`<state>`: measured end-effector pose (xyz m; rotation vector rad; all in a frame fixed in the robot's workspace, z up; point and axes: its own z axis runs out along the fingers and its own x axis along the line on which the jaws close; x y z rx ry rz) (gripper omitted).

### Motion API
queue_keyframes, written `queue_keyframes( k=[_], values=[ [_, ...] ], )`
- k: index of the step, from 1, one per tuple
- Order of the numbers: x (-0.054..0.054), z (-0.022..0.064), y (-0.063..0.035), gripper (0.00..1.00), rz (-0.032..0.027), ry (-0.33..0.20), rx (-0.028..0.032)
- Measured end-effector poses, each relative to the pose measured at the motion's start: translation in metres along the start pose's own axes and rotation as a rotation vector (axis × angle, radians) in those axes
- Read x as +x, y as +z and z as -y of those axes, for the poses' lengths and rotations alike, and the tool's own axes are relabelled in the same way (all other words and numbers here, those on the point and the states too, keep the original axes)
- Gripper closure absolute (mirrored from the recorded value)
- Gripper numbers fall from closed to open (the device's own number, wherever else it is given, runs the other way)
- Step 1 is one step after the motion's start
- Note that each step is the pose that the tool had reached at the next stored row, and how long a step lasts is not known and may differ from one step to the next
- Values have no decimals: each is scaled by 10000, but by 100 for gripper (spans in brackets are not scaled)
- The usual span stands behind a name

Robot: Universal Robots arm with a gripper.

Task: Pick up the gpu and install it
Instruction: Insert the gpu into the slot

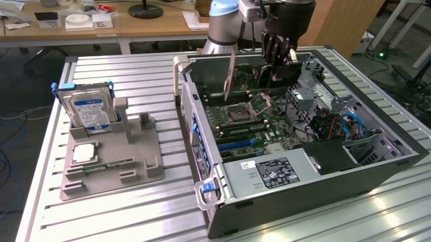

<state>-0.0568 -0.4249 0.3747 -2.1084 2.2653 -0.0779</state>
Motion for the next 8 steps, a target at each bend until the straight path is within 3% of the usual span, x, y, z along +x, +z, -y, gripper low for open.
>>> queue_keyframes(
  k=[8],
  values=[
    [10,-141,133,72,9,-124,-7]
  ],
)
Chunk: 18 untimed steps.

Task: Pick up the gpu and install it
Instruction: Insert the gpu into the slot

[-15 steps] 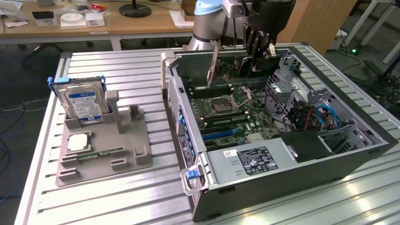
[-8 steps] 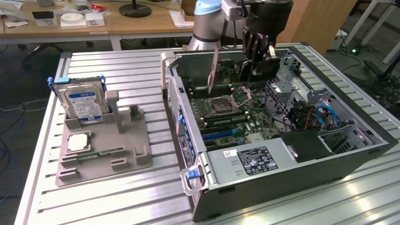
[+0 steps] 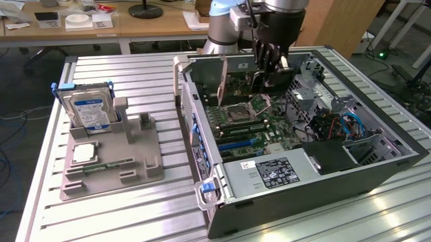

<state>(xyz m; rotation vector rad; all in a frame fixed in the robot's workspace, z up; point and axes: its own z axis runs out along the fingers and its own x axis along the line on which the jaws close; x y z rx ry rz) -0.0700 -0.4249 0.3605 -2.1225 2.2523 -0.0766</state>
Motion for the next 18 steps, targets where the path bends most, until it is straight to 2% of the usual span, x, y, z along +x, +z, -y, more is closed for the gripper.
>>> queue_keyframes(
  k=[2,6,9,12,18],
  values=[
    [17,-2,36,72,1,2,0],
    [152,1,94,72,2,4,1],
    [153,-6,146,72,-4,45,0],
    [140,-28,201,72,-87,233,5],
    [189,-49,307,72,-87,181,-30]
  ],
)
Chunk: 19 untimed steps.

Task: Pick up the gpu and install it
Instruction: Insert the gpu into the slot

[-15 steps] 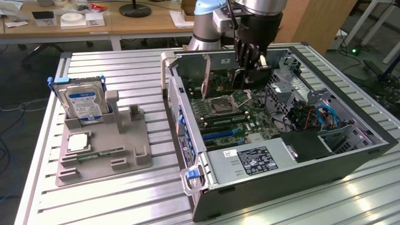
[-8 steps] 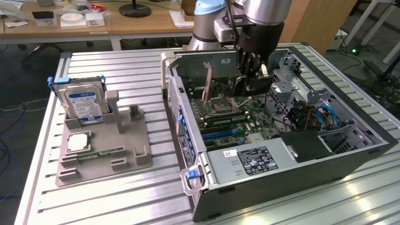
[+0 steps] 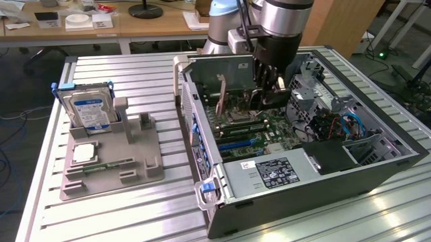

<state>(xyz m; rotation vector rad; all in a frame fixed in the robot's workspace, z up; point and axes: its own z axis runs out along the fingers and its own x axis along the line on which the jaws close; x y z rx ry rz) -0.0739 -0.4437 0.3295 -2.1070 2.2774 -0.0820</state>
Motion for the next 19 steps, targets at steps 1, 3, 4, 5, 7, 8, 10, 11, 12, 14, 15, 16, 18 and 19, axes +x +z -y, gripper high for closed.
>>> queue_keyframes(
  k=[1,3,4,5,7,8,10,11,12,14,15,16,18,19],
  values=[
    [0,-2,18,72,0,-4,-4],
    [0,-5,56,72,1,-7,-6],
    [0,-7,73,72,0,-8,-6],
    [-1,-9,92,72,1,-6,-6],
    [0,-13,121,72,0,-5,-7],
    [0,-15,131,72,0,-5,-8],
    [0,-29,146,72,-1,-4,-11],
    [1,-40,153,72,-1,-7,-11],
    [4,-67,161,72,-1,-7,-11],
    [6,-110,188,72,0,-6,-11],
    [8,-115,205,72,-1,-6,-11],
    [18,-116,222,72,-3,-9,-13],
    [59,-116,257,72,-1,-7,-13],
    [73,-116,273,72,-1,-7,-12]
  ],
)
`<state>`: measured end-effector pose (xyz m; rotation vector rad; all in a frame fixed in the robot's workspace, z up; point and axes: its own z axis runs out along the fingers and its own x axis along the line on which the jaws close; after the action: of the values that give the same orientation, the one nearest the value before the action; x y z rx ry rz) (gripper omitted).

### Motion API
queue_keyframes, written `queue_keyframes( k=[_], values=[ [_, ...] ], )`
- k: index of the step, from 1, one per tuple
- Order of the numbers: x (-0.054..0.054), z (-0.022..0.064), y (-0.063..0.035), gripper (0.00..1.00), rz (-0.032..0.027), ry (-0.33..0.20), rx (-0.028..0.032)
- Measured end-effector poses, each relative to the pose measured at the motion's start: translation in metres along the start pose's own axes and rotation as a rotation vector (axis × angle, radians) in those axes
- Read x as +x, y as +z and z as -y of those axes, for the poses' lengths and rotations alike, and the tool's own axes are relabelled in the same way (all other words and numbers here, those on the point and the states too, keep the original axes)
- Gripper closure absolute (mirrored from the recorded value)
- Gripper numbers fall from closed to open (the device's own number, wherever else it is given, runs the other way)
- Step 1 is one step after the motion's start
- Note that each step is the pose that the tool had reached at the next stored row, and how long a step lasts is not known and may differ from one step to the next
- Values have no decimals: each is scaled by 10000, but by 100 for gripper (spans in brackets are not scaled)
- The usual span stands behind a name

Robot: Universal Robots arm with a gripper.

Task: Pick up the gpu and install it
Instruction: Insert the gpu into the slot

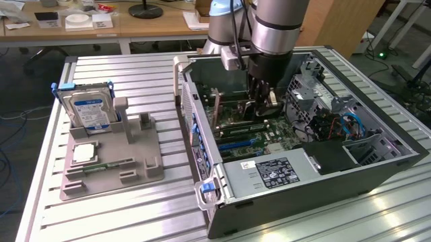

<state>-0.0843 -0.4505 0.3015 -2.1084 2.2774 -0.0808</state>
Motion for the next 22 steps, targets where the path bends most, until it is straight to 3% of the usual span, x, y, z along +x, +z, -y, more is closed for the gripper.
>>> queue_keyframes(
  k=[3,6,12,22],
  values=[
    [3,-23,53,72,2,1,11],
    [4,-61,141,72,13,-96,73],
    [6,-65,197,72,43,-299,75],
    [19,-104,359,72,17,56,72]
  ],
)
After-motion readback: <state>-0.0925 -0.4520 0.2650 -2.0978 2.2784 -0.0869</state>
